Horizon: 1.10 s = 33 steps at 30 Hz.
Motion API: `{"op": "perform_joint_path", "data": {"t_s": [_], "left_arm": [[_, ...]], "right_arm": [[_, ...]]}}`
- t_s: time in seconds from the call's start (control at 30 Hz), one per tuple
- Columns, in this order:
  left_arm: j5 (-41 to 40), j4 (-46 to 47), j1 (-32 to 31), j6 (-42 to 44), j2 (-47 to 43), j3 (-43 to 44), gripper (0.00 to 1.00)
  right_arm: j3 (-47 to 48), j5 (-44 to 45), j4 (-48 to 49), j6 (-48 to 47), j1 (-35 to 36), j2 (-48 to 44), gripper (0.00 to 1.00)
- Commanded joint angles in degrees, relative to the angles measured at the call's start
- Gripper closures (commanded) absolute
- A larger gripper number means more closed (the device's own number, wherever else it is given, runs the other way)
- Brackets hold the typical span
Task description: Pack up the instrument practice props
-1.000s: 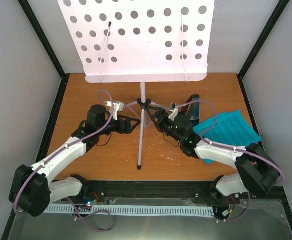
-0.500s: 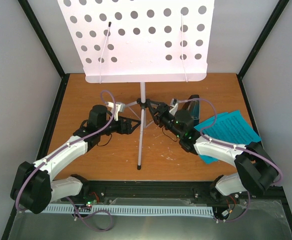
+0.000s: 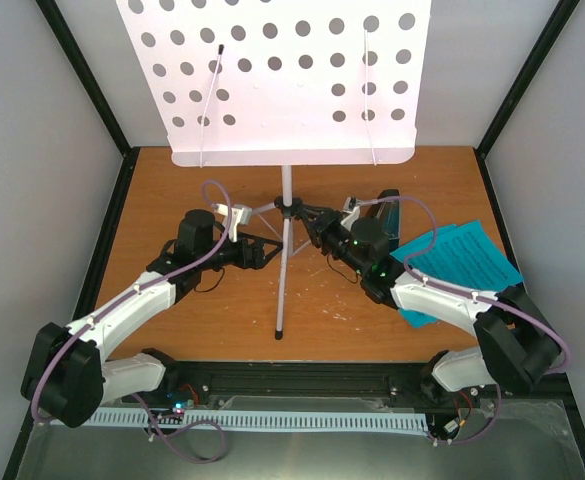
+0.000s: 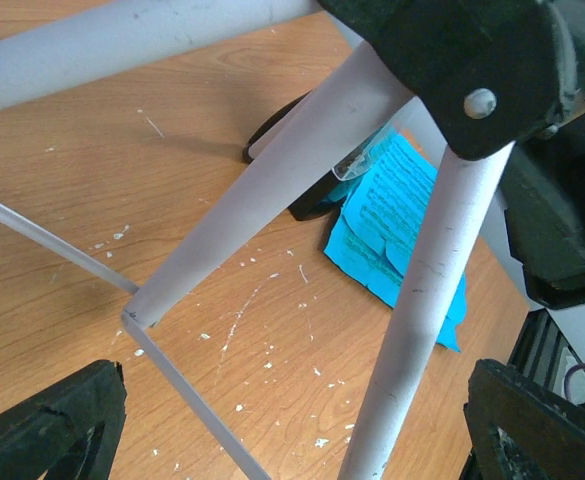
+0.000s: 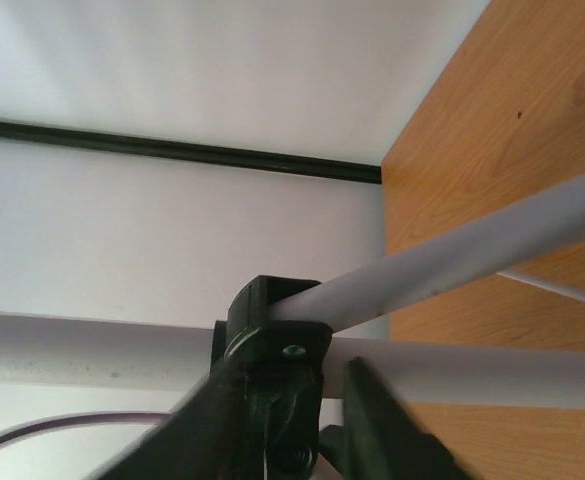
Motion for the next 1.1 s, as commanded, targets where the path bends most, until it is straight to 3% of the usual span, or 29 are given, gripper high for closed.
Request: {"op": "perform_joint_path", "data": {"t_s": [0.0, 0.03, 0.07, 0.17, 0.37, 0.5, 0.67, 0.83, 1.07], "left_arm": [[3.0, 2.6, 0.2, 0.9, 0.2, 1.6, 0.07], [3.4, 3.0, 0.2, 0.9, 0.2, 1.5, 0.07], [3.9, 3.2, 0.2, 0.9, 0.0, 1.5, 0.07], [5.2, 4.3, 0.2, 1.1, -0.4, 1.2, 0.08], [7.5, 5.5, 0.2, 1.6, 0.1, 0.8, 0.22], [8.9, 6.8, 0.2, 0.6, 1.1, 1.1, 0.30], [8.1, 7.2, 0.1, -0.2, 0.4, 0.5, 0.34], [6.4, 5.5, -0.4, 0.0, 0.1, 1.0, 0.37], [7.8, 7.0, -0.6, -0.9, 2.5, 1.2, 0.41]], "right_arm": [[-0.1, 2.4, -4.5, -5.3, -0.2, -3.7, 0.54], [-0.4, 3.1, -6.3, -6.7, -0.3, -4.9, 0.39], [-0.9, 3.9, -7.6, -8.8, -0.3, -6.3, 0.32], [-3.5, 3.3, -9.3, -13.1, -4.3, -12.7, 0.26], [-2.2, -9.7, -5.3, -28.1, -14.6, -18.5, 0.30], [4.2, -23.6, 4.0, -36.9, -16.0, -12.4, 0.30], [12.6, -38.6, 20.1, -38.4, -16.0, -0.8, 0.31], [24.5, -46.0, 13.9, -44.2, -15.2, 7.2, 0.34], [29.9, -49.8, 6.7, -50.4, -13.6, 9.3, 0.37]]}}
